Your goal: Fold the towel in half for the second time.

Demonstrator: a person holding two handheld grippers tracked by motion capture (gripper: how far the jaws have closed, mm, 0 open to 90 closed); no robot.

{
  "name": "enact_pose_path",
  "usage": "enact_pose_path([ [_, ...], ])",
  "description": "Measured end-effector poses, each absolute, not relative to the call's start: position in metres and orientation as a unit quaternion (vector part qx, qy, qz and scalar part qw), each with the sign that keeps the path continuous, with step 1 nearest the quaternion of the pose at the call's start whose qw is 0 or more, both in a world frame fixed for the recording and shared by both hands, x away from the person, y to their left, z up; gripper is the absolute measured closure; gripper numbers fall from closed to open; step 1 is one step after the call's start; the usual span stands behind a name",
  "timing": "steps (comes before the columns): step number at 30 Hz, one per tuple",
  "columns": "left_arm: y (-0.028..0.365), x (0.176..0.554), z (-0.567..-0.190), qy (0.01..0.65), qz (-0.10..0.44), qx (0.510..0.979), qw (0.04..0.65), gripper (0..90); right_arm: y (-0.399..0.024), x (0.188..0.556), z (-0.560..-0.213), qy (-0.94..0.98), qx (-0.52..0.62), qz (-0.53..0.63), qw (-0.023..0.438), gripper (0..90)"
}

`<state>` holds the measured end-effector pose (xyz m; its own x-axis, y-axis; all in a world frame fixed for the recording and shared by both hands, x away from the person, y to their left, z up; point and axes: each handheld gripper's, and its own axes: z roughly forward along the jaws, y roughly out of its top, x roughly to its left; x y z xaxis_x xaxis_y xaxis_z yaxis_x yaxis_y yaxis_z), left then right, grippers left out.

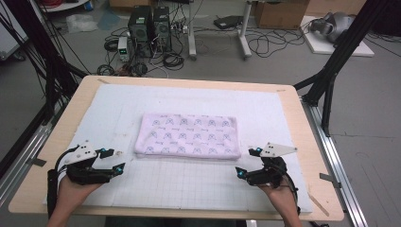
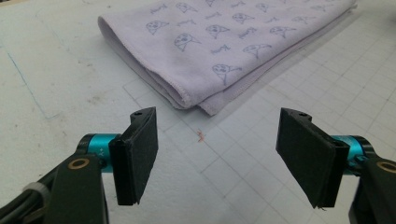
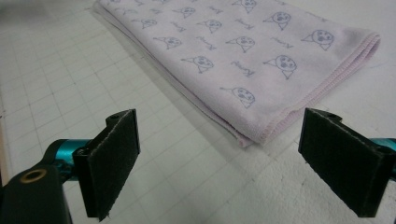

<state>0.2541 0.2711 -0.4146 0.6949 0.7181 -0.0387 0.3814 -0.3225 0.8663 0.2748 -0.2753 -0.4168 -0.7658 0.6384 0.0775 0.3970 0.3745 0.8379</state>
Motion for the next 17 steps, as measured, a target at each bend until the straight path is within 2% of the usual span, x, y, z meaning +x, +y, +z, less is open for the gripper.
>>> enact_pose_path([
  [17,0.271,0.252,-0.416,0.343,0.184,0.797,0.462,30.2,-0.285,0.261,-0.419,0.812,0.324,0.467,0.132,11.8],
])
